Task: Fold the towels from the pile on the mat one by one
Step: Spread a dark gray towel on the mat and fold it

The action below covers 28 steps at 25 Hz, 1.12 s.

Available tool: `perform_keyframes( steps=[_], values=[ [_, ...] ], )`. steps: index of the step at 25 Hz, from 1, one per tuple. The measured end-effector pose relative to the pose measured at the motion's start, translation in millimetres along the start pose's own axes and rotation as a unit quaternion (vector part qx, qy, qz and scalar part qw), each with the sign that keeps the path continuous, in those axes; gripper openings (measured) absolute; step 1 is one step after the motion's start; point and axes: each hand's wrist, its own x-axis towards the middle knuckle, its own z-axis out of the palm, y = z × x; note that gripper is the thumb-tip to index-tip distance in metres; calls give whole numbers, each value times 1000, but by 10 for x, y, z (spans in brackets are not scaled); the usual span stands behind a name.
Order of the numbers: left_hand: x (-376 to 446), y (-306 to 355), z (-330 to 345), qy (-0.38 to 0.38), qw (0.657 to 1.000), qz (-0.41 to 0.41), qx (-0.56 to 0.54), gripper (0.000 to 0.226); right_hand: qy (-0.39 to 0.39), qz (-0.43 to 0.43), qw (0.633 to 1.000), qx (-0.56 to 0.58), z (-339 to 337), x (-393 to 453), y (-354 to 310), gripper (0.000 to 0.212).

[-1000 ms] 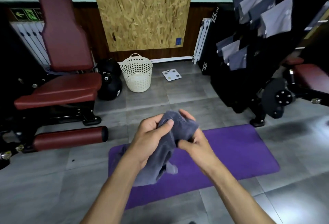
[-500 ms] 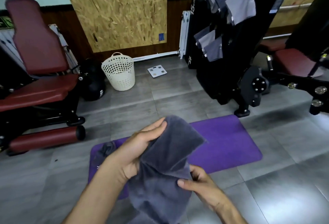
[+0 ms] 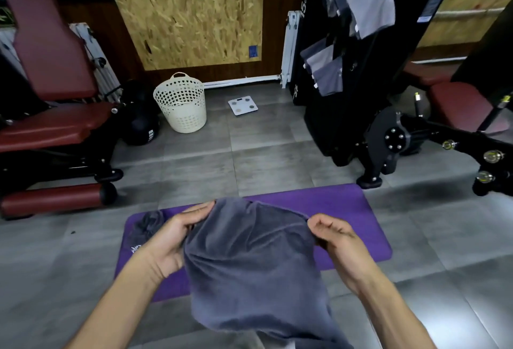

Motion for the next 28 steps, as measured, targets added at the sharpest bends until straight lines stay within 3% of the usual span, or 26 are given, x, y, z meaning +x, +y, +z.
perform_keyframes(
  steps=[3,5,7,9,13,15,18,20,22,24,26,28],
  values=[
    [523,68,-30,-12,999,-33,25,25,55,-46,997,-19,-184,358,-265,25],
    [959,55,-9,-14,990,-56,130,17,83,-71,993,-51,-279,635,-412,24],
    [1331,39,126,-63,958,-37,277,20,64,-92,985,-128,-323,905,-536,28],
    [1630,54,355,-105,919,32,378,12,42,-123,969,-211,-374,1148,-634,27],
    [1842,268,987,-166,870,192,423,35,-28,-150,938,-312,-395,1504,-895,23],
    [1947,428,1250,-144,851,262,432,25,-38,-172,914,-365,-469,1657,-1100,22],
    [2108,639,1547,-136,889,270,344,25,-56,-217,886,-406,-696,1865,-1377,17],
    [2165,707,1709,-135,892,262,341,21,-75,-222,876,-421,-901,1999,-1435,20],
    [2240,729,1879,-99,865,288,399,10,-102,-208,885,-403,-1171,2125,-1413,18],
    [2303,754,2026,-45,815,321,480,5,-152,-189,887,-393,-1446,2216,-1349,12],
    [2328,780,2179,-11,768,338,543,8,-214,-141,891,-374,-1657,2297,-1265,26],
    [2338,850,2237,14,743,351,569,10,-237,-91,892,-374,-1814,2401,-1154,28]
  ],
)
